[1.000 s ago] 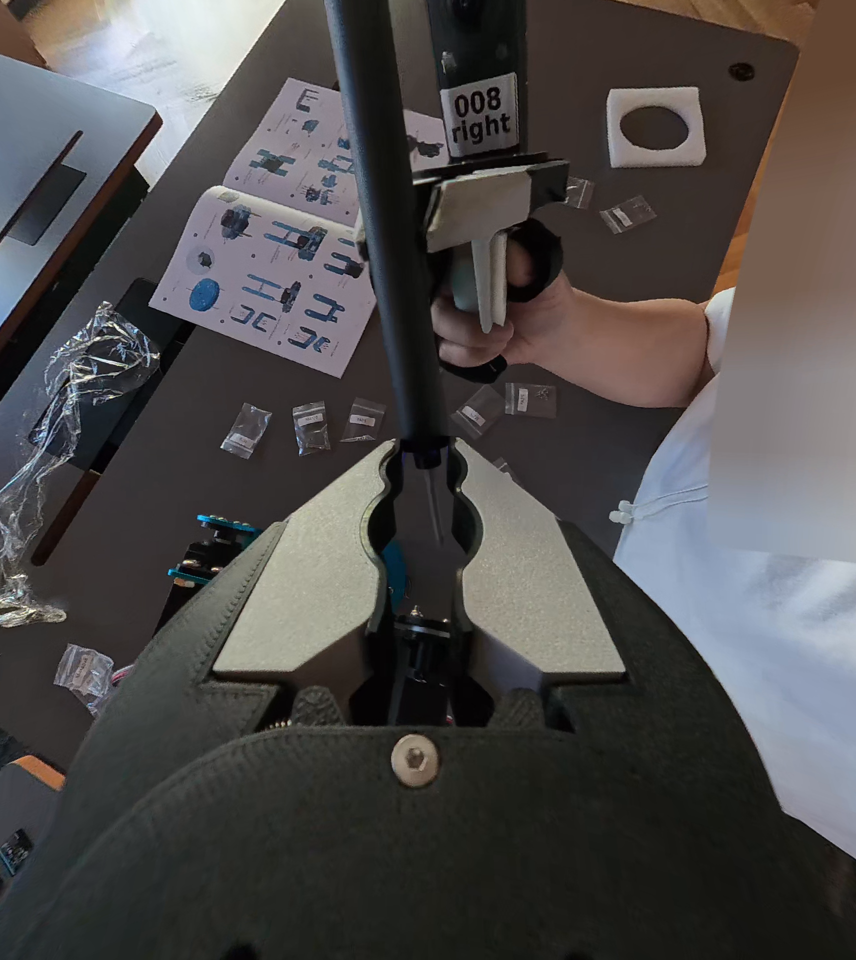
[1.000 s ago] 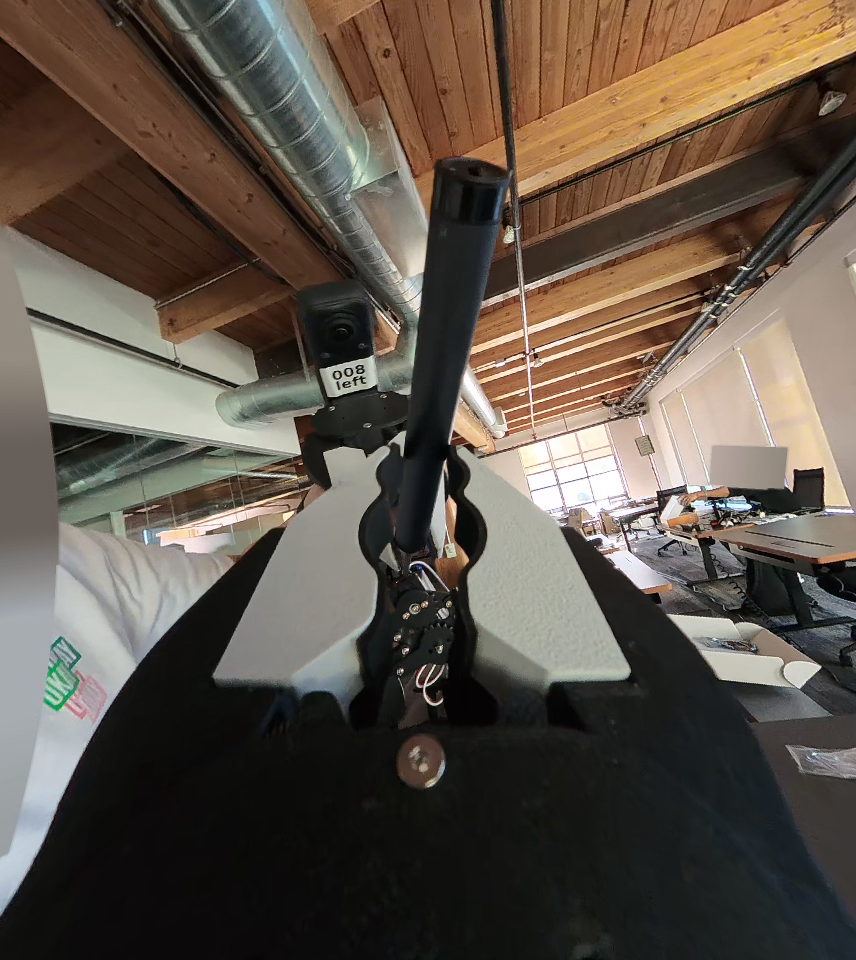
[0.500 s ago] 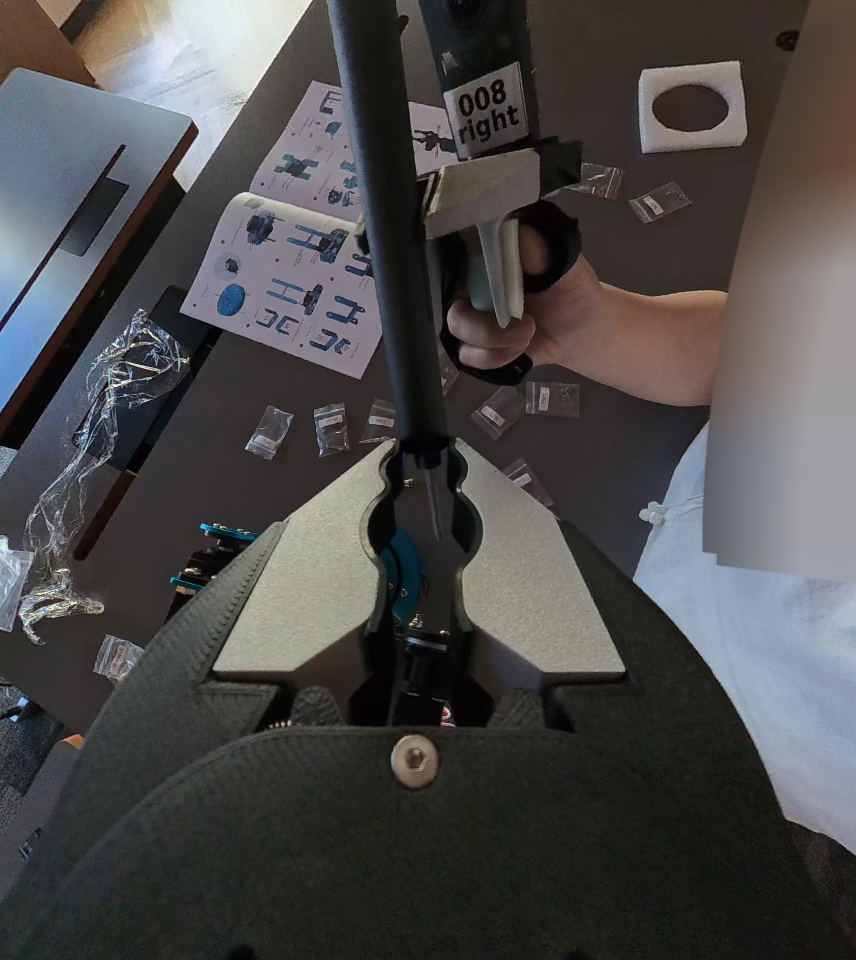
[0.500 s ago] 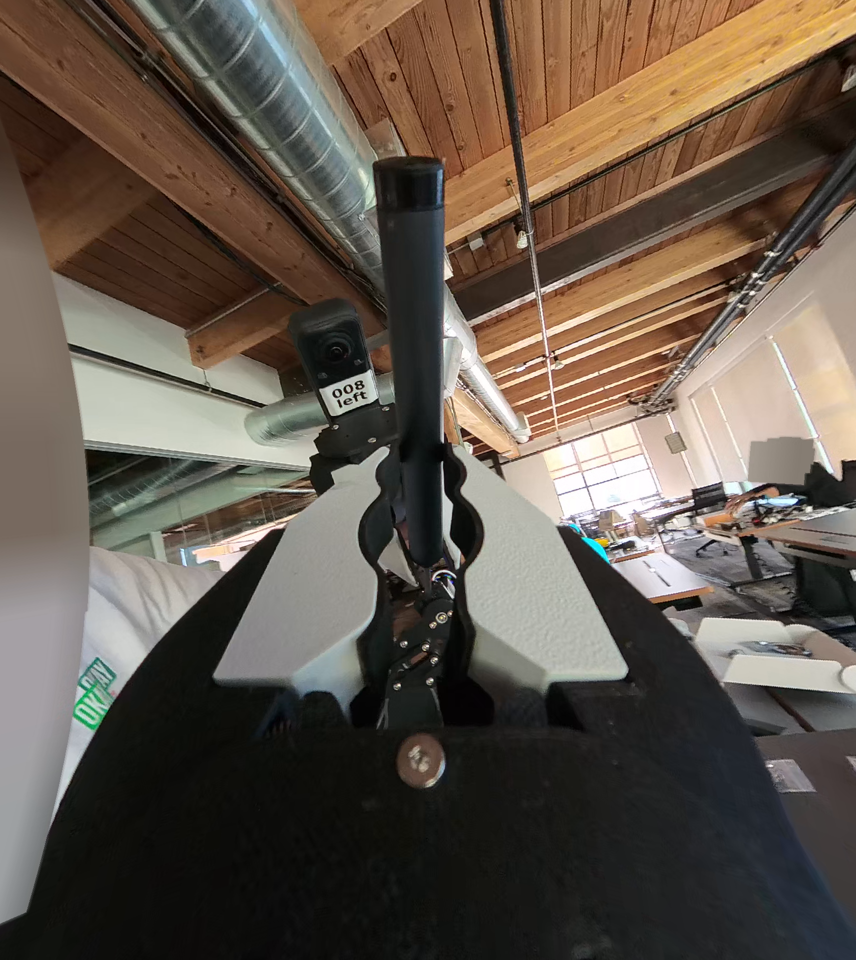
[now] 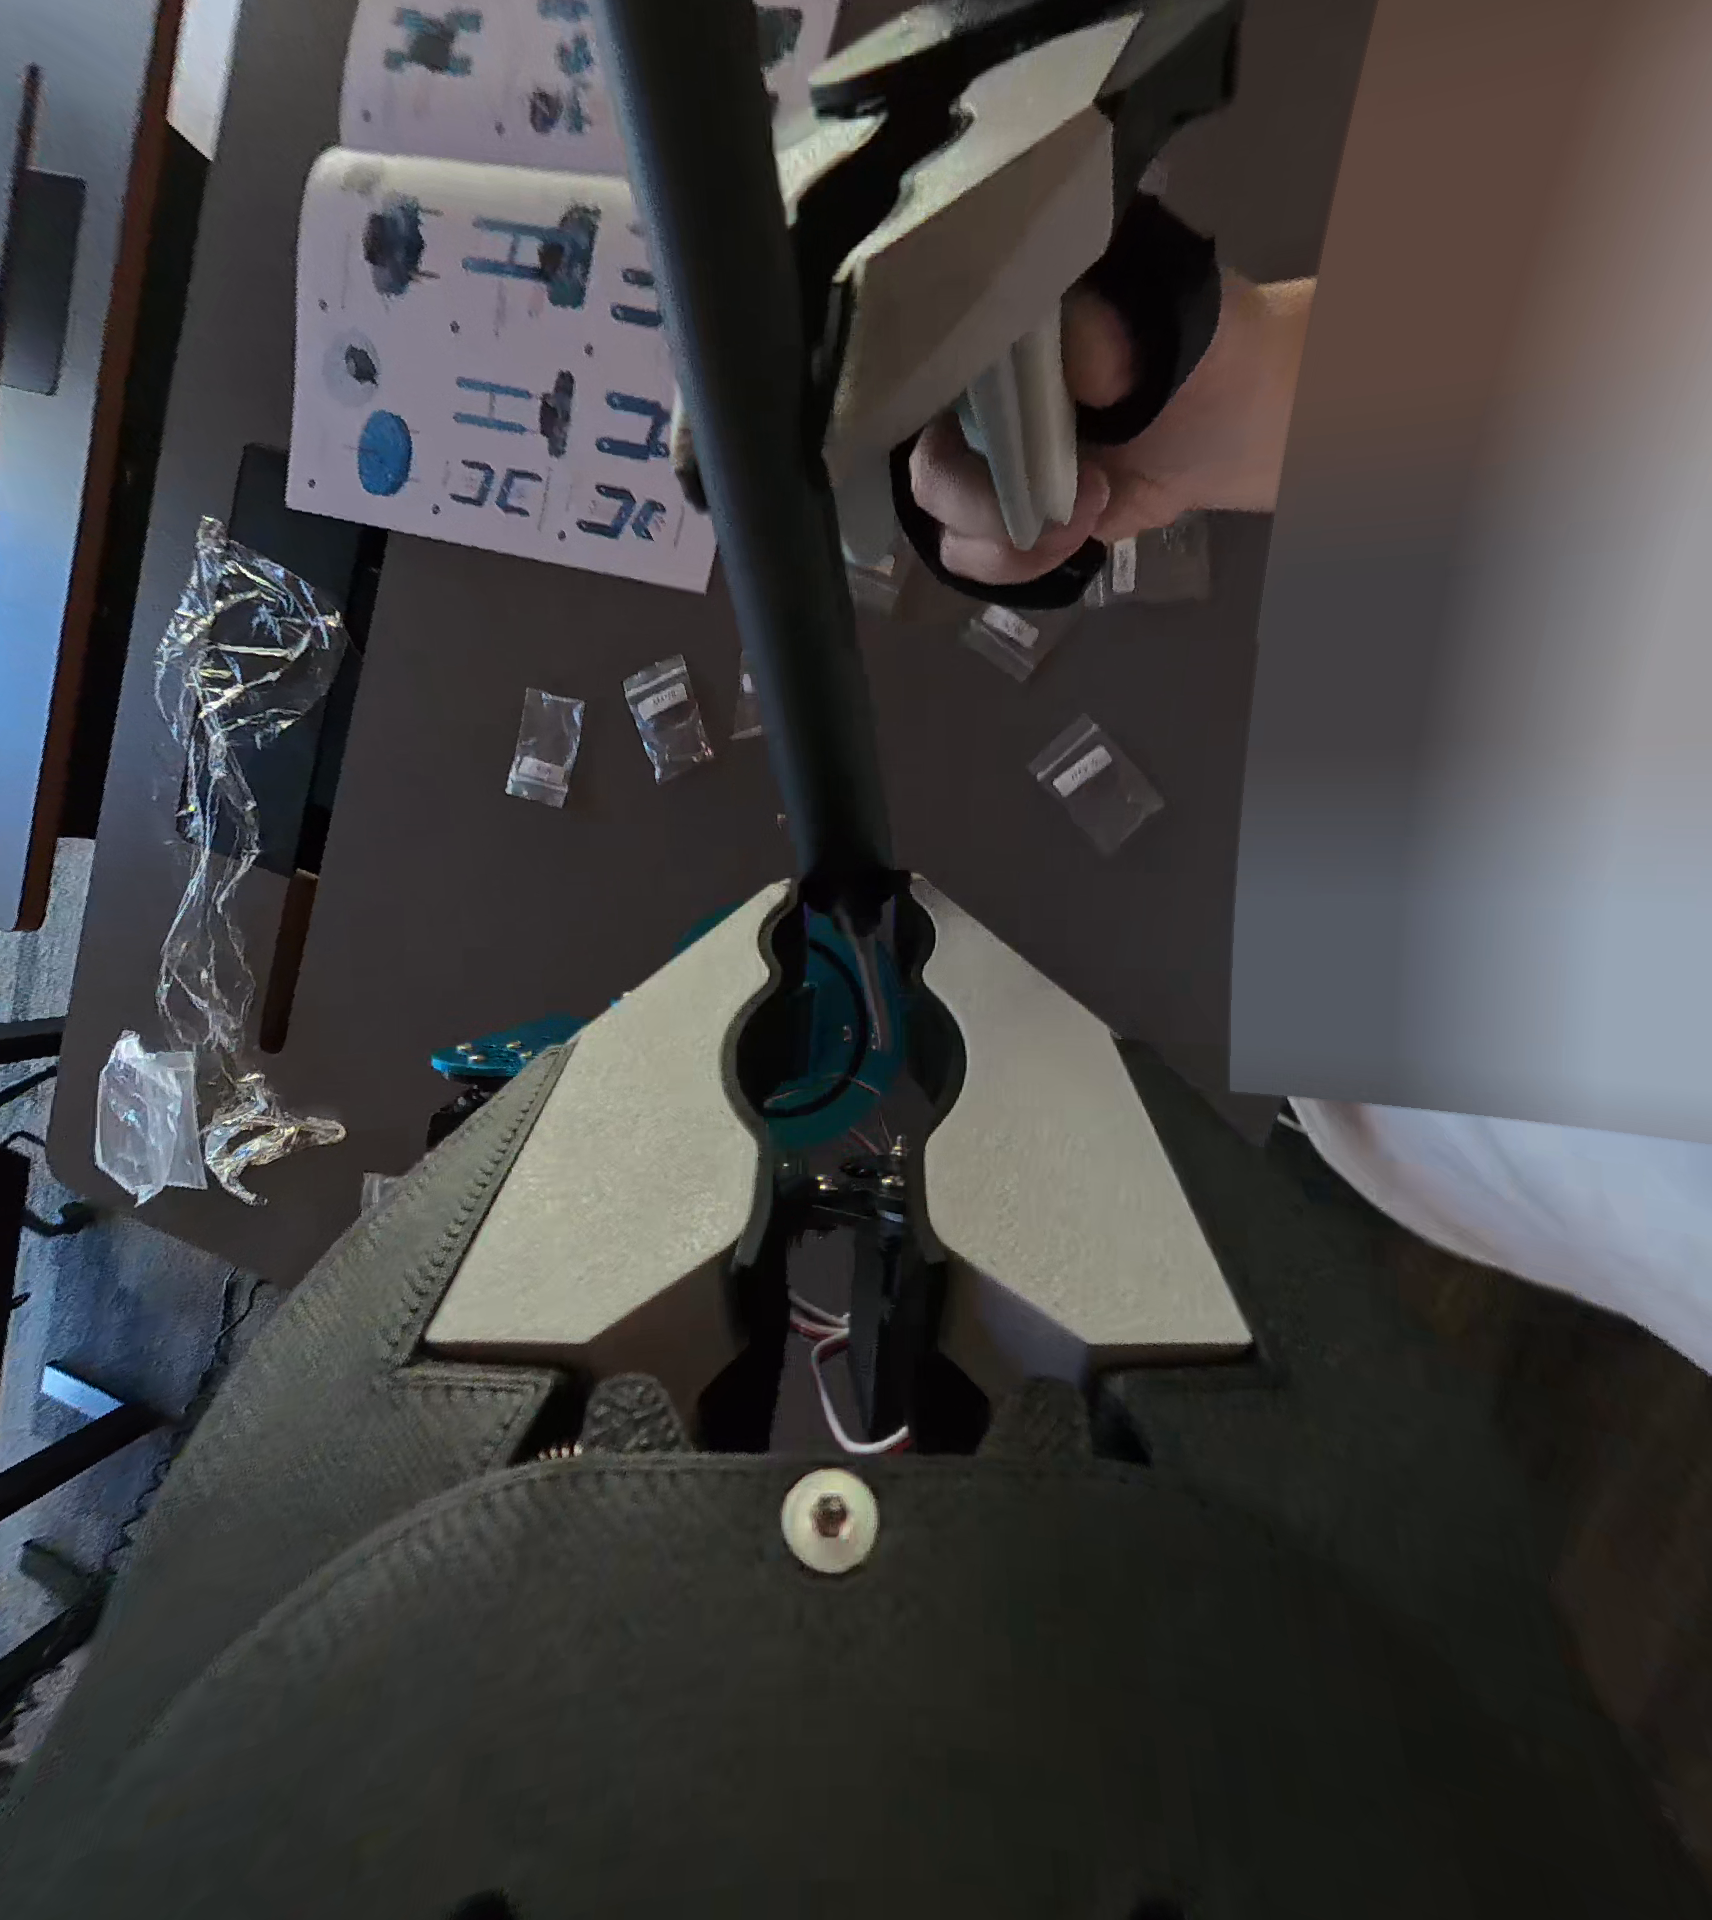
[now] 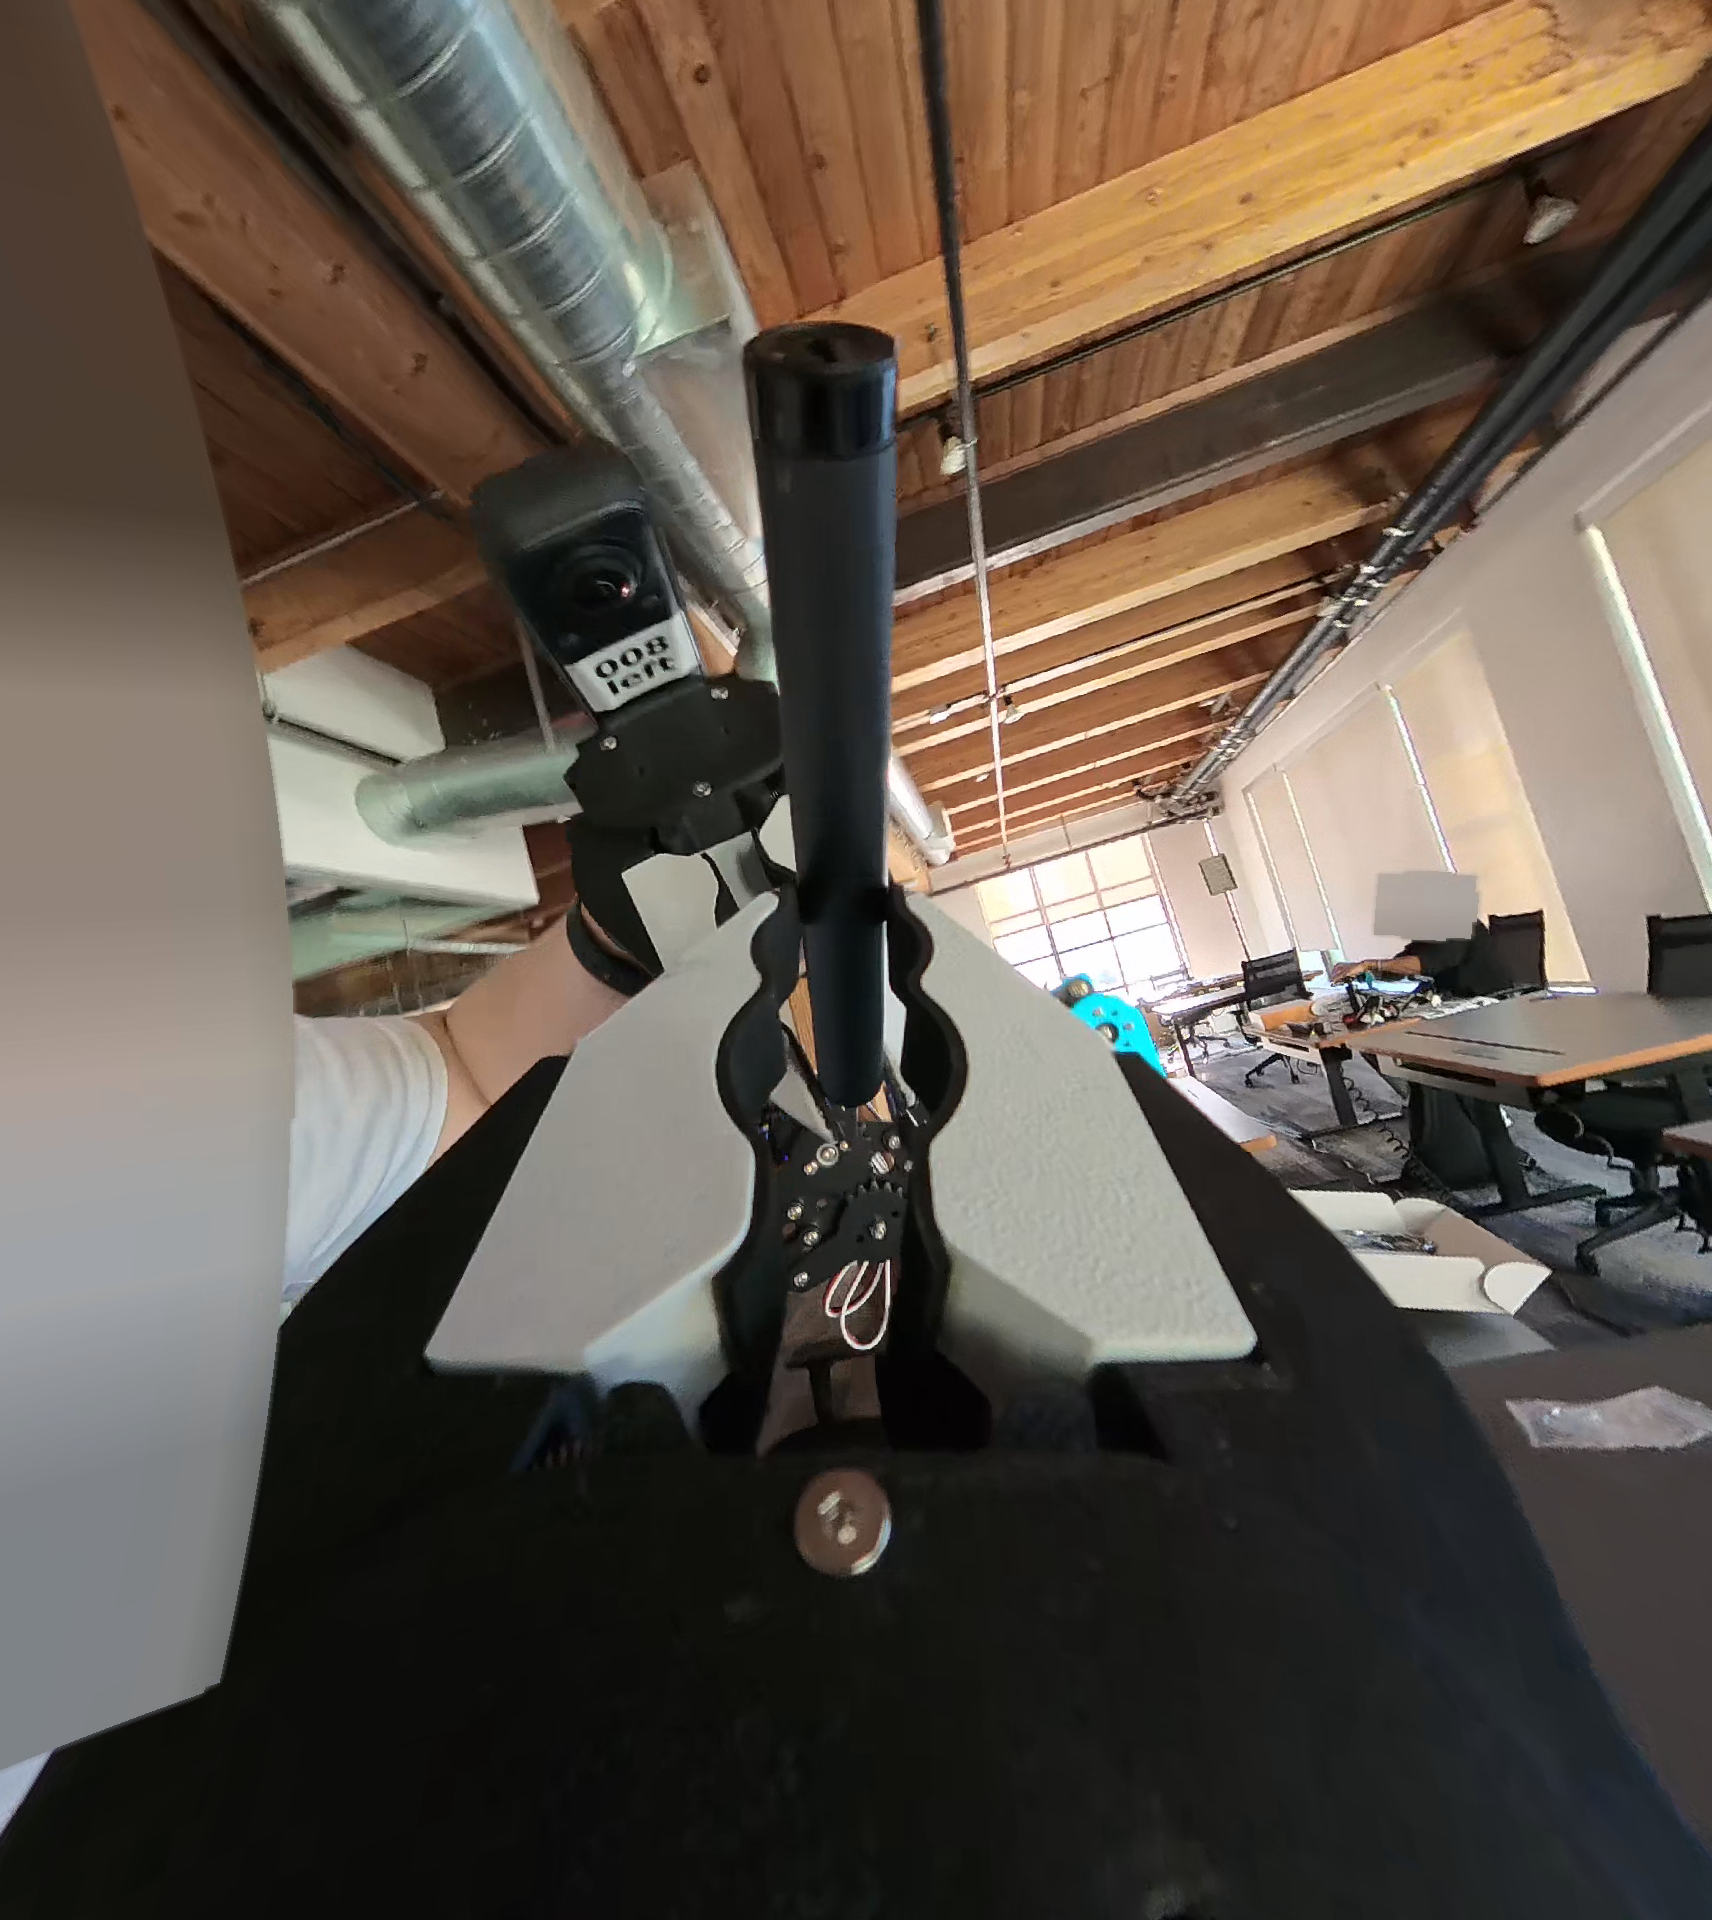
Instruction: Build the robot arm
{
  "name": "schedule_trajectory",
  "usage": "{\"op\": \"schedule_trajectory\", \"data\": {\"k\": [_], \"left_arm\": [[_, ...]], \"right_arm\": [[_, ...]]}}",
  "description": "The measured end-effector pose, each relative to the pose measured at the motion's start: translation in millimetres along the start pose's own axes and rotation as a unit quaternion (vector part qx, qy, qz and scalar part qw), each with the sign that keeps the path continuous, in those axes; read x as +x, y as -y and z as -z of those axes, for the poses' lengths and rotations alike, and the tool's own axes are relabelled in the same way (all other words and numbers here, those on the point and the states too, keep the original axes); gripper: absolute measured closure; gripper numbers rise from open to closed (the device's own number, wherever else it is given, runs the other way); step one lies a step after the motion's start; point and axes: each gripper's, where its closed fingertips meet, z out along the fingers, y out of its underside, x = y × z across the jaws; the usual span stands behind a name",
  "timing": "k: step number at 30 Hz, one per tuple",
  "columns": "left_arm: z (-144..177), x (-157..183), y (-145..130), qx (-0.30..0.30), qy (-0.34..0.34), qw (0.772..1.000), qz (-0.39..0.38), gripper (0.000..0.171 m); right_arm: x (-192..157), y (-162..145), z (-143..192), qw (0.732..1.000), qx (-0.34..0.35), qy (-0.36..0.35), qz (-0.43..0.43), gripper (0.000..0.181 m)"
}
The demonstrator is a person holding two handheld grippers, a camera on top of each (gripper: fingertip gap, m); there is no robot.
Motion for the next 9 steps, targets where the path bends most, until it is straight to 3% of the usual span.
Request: {"op": "schedule_trajectory", "data": {"k": [9], "left_arm": [[-7.6, 0.4, -1.6, -0.095, -0.085, 0.990, -0.056, 0.156]], "right_arm": [[8.7, -5.3, 21.6, 0.995, 0.073, -0.055, -0.044, 0.167]]}}
